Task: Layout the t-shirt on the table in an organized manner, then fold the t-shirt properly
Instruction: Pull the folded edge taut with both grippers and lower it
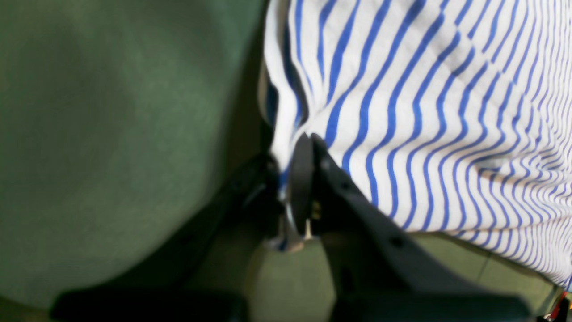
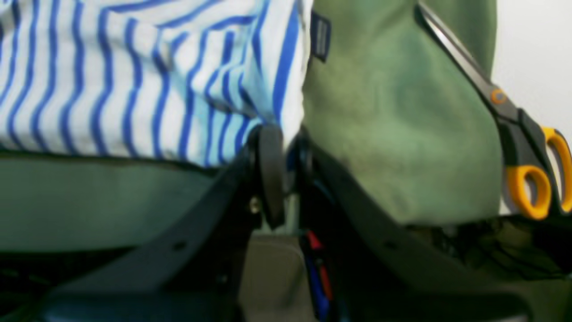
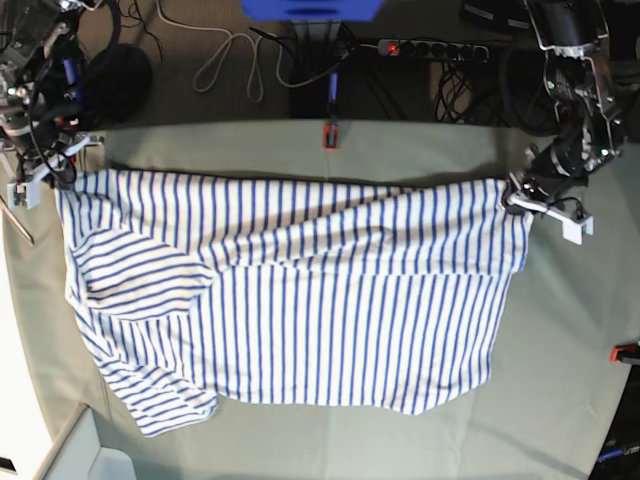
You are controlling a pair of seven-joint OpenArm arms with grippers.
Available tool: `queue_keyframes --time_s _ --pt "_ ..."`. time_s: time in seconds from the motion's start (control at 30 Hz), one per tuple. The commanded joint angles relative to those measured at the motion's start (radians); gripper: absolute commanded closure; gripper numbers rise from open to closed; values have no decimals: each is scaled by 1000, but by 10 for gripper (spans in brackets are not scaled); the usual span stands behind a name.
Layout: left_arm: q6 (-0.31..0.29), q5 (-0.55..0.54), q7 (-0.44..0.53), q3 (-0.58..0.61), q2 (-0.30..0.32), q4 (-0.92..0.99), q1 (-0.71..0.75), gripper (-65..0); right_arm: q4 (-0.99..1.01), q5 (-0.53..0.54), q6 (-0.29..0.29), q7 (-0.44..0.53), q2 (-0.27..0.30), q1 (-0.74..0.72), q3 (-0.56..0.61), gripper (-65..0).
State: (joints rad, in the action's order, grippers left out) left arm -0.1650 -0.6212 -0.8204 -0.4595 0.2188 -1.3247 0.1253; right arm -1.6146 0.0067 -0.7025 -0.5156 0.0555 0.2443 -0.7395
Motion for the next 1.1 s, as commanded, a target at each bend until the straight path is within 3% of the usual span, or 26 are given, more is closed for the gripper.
queue_keyframes --time_s 0.0,0.17,0.7,1.07 --pt "-5 -4 14 -28 18 -20 4 -2 -14 9 4 28 17 11 -5 0" --pt "-5 -6 3 -104 12 -22 14 -2 -14 13 4 47 24 30 -7 0" --pt "-5 -1 5 -107 17 -80 80 -2 18 9 4 47 8 89 -50 0" --pt "-5 4 3 -104 18 -78 80 -5 168 9 4 47 53 77 -50 0"
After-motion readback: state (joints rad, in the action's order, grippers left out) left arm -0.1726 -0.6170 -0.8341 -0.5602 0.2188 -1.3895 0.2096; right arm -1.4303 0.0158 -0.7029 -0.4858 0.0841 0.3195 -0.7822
